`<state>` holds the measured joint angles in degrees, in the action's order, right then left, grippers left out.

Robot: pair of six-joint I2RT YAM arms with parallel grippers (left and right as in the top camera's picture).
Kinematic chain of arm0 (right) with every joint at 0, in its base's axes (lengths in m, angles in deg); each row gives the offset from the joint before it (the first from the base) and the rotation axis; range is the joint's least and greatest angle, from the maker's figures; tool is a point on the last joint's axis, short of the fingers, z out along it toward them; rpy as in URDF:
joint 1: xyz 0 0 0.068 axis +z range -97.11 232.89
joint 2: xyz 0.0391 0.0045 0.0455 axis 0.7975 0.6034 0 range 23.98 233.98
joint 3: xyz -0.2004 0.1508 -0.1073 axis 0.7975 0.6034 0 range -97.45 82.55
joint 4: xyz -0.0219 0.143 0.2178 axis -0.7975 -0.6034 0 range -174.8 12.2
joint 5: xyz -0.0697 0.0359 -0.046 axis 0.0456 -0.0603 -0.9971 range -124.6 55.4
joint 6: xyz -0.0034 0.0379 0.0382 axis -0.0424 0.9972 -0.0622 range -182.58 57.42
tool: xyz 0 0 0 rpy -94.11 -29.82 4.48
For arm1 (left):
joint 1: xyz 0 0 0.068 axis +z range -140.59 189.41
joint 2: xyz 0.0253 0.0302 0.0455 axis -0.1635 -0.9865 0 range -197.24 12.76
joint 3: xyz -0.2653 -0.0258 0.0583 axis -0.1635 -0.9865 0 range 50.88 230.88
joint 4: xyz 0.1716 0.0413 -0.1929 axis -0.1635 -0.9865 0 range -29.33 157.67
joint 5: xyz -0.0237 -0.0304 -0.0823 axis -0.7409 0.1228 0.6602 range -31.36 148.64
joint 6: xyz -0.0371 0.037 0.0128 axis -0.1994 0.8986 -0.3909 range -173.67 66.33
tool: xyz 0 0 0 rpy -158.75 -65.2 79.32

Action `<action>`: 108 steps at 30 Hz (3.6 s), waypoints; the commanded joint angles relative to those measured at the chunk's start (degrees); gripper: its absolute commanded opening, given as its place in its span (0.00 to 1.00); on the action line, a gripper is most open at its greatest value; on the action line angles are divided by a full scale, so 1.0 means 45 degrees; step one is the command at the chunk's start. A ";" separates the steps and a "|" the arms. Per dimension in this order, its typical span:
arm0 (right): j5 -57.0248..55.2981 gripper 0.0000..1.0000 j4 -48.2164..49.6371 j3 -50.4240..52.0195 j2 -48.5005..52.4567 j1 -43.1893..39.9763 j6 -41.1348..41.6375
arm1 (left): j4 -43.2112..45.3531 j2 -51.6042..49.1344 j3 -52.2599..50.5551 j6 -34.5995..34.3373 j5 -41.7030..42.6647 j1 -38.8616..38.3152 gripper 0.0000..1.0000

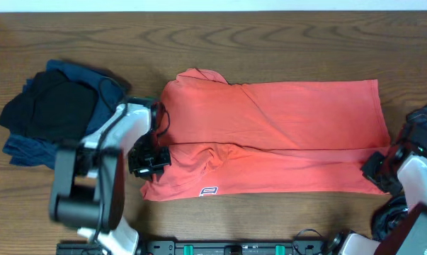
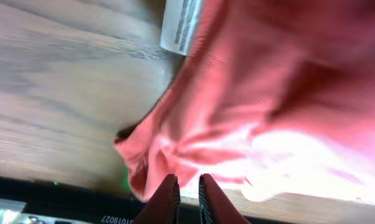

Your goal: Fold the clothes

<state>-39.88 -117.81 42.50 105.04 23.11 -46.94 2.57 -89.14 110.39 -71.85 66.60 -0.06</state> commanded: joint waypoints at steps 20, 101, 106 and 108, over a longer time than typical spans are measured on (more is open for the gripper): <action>0.4473 0.99 -0.1851 -0.2516 -0.2846 0.2176 -0.2084 | 0.4682 -0.0942 0.8082 0.0962 0.0058 0.0068 0.79; 0.4653 0.99 -0.1812 -0.3264 0.0209 0.2302 -0.2443 | 0.4979 -0.6037 1.2366 0.2637 0.1583 -0.0525 0.06; 0.4449 0.99 -0.1418 -0.4090 0.1894 0.2302 -0.2448 | 0.4294 -0.6018 1.2366 0.2599 0.1841 -0.0520 0.06; 0.4279 0.99 -0.1117 -0.4716 0.2433 0.2302 -0.2438 | 0.4148 -0.6018 1.2366 0.2599 0.1841 -0.0520 0.06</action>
<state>-19.88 -123.86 25.10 114.16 32.90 -57.02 21.70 -116.35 166.19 -59.65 73.99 -2.75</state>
